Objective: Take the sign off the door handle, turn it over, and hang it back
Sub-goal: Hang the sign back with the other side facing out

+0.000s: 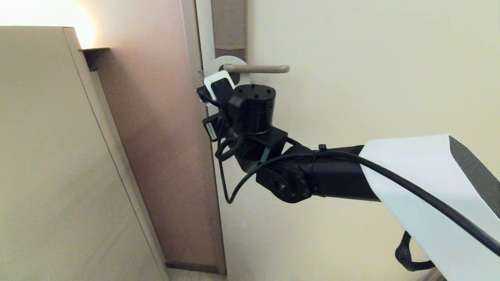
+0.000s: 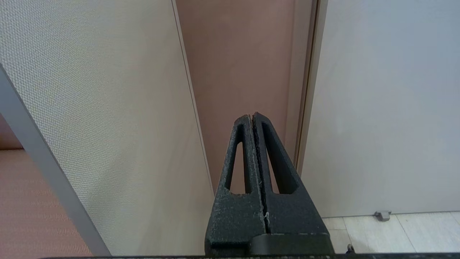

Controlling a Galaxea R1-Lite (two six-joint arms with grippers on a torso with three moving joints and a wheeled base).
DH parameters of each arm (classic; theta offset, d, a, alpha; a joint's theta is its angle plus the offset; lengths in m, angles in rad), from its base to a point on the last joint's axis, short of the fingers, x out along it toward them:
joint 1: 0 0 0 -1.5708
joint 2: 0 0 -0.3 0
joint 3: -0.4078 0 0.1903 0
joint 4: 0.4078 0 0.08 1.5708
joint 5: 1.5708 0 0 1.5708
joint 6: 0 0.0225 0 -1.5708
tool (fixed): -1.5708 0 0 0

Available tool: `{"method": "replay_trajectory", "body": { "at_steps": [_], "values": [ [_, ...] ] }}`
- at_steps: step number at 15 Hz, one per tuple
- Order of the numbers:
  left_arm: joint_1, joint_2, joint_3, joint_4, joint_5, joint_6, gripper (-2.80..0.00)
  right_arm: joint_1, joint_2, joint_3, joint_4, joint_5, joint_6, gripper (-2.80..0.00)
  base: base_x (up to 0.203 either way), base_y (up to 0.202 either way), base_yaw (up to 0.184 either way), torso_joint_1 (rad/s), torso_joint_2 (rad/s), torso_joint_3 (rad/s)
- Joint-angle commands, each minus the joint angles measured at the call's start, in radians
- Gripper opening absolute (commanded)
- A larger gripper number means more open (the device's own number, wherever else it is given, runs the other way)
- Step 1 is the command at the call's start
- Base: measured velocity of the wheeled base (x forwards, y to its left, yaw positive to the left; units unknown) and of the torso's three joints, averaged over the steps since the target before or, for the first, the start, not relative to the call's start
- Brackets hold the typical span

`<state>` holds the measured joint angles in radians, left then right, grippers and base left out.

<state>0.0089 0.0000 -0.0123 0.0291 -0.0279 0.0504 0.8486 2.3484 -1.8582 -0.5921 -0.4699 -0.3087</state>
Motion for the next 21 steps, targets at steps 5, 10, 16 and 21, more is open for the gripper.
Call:
{"method": "replay_trajectory", "body": {
  "at_steps": [5, 10, 16, 21],
  "values": [
    [0.000, 0.002, 0.000, 0.000, 0.000, 0.000, -2.80, -0.036, 0.035, -0.025, -0.005, -0.039, 0.002, -2.80, 0.000, 0.000, 0.000, 0.000, 0.00, 0.000],
    [0.002, 0.002, 0.000, 0.000, 0.000, 0.000, -2.80, -0.034, -0.012, 0.043, -0.002, -0.038, 0.001, -2.80, 0.000, 0.000, 0.000, 0.000, 0.00, 0.000],
    [0.000, 0.002, 0.000, 0.000, -0.001, 0.000, -2.80, -0.035, -0.164, 0.236, 0.001, -0.038, 0.002, -2.80, 0.000, 0.000, 0.000, 0.000, 0.00, 0.000],
    [0.000, 0.002, 0.000, 0.000, 0.000, 0.000, -2.80, -0.086, -0.367, 0.412, 0.055, -0.041, 0.005, -2.80, 0.000, 0.000, 0.000, 0.000, 0.00, 0.000]
  ]
}}
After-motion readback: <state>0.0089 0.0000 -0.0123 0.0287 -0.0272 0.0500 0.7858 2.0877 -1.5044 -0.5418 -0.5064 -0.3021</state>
